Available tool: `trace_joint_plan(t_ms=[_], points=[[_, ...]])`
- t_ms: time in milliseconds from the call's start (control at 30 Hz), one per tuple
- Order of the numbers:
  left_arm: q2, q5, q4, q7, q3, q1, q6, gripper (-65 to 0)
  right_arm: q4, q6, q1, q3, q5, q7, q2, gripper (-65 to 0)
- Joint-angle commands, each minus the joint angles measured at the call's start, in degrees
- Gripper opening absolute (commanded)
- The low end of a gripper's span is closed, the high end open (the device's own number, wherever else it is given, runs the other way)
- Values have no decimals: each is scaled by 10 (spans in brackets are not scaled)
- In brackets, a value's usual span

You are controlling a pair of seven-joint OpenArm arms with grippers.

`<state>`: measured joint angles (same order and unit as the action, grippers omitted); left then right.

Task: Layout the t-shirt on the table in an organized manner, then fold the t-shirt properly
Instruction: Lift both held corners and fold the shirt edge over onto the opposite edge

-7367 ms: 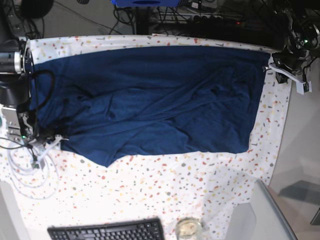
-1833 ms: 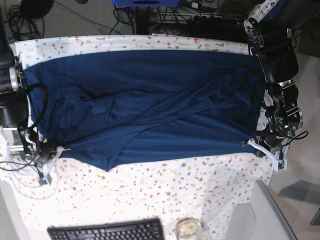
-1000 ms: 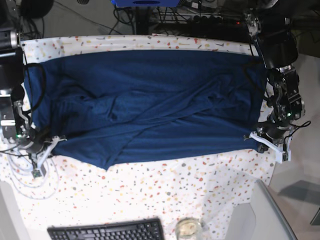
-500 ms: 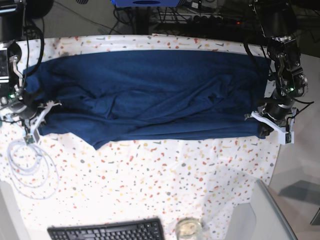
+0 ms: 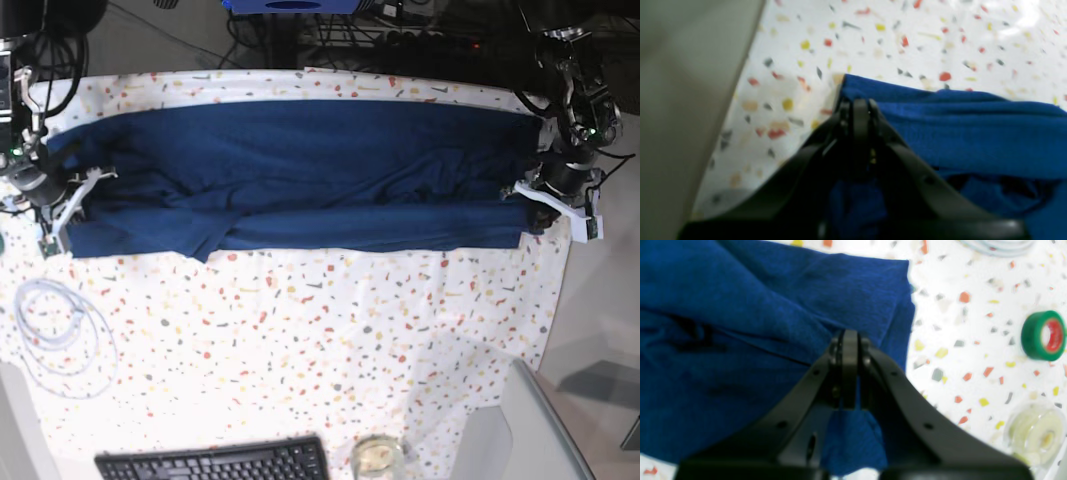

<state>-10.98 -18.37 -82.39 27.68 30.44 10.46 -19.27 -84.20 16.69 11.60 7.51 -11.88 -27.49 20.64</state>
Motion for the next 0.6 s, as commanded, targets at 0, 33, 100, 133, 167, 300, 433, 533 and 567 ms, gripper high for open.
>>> trace_joint_plan(t_ms=[0,33,100,133,167,300,433,533,567], points=[[-13,-8,-13,-14,6,-4,5,-650,-16,-2,4,4,-1,11,8,-650],[-13,-10,-13,-16,11,2,5,-650,-20,-2,9,4,-1,11,4,-650],[-13,-11,-13,-17,17,9,5,-650,-26,-2,17,4,-1,11,-4,-650],[-13,-11,-13,-17,17,9,5,-650,-27,-2,23,4,-1,11,-7,-650],[-13,-10,-13,-17,17,11,5,-650,-28,-2,27,3,-1,11,-7,-650],[-17,-14,-13,-18,16,22,5,-650,-27,-2,30,4,-1,11,-17,-650],[-15,-14,-14,-18,13,35,5,-650,-38,-2,41,4,-1,11,-17,-650],[-15,-15,-14,-18,16,37,5,-650,-62,-2,54,4,-1,11,-18,-650],[-15,-15,-14,-18,16,38,5,-650,-69,-2,58,4,-1,11,-18,-650]])
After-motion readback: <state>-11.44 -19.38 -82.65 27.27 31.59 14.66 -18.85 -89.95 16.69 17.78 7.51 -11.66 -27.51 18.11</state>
